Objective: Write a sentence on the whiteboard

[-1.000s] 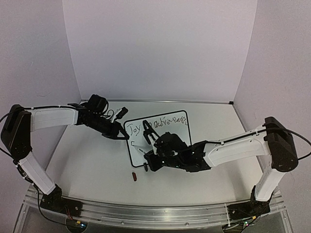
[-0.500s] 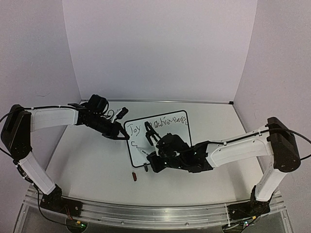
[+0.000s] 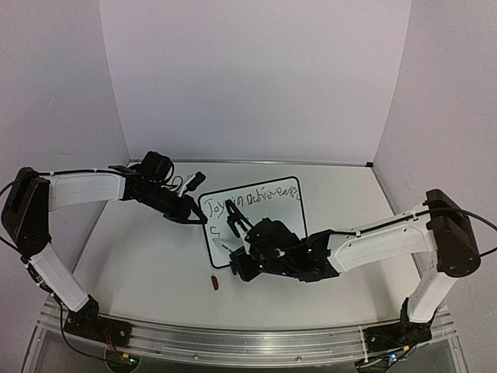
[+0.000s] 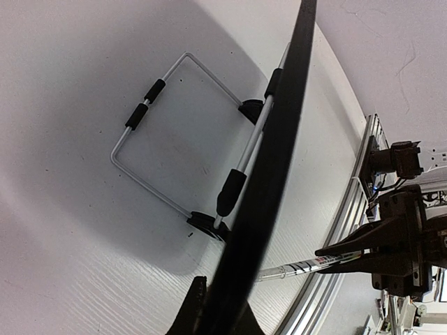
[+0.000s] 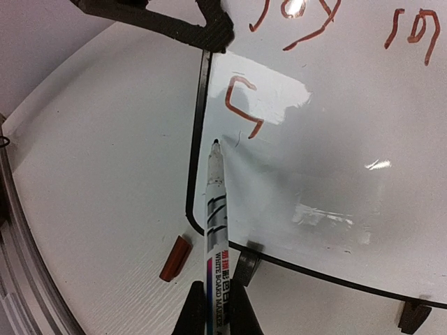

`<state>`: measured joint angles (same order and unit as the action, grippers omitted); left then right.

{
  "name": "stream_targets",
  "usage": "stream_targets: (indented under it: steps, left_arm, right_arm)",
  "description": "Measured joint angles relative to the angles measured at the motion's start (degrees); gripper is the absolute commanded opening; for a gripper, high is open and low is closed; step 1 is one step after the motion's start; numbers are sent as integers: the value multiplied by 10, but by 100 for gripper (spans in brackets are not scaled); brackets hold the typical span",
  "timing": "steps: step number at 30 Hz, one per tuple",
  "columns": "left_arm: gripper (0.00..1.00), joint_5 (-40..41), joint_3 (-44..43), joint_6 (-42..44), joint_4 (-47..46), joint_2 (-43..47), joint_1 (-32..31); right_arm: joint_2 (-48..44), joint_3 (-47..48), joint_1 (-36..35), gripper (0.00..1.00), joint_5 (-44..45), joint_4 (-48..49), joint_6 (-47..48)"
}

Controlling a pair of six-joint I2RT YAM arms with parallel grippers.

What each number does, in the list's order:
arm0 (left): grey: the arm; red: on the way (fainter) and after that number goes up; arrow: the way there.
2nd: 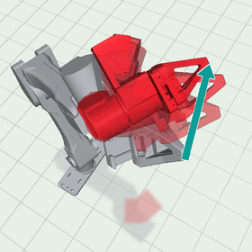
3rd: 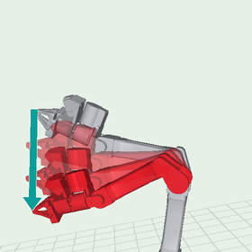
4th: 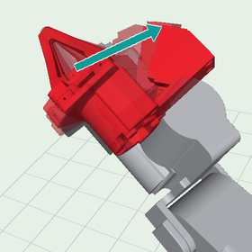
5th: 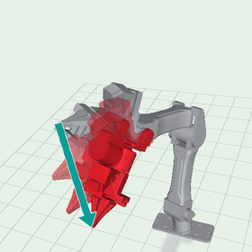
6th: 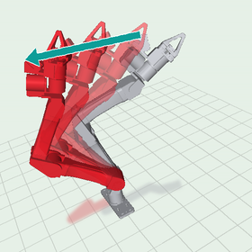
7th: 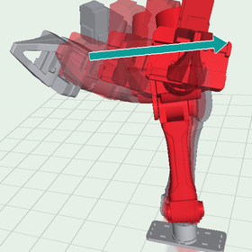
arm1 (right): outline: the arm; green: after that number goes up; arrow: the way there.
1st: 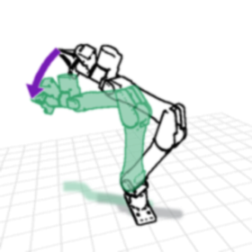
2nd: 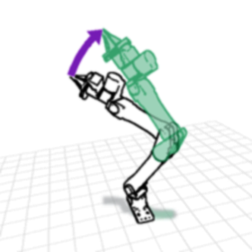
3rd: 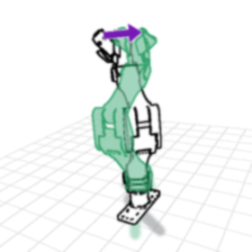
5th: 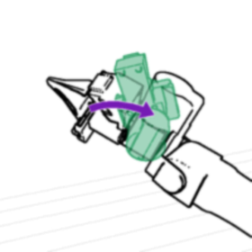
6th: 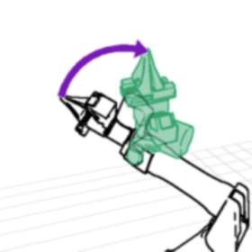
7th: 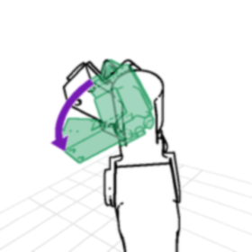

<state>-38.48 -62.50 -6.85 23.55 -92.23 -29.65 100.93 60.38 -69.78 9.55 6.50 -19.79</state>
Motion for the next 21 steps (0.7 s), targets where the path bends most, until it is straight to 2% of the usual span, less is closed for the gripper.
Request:
stream_targets:
  steps: [9, 21]
  left_arm:
    - [0, 0, 0, 0, 0, 0, 0]
    - [0, 0, 0, 0, 0, 0, 0]
  right_arm:
    - [-28, -11, 0, 0, 12, 22, 0]
    - [3, -7, 0, 0, -13, 20, 0]
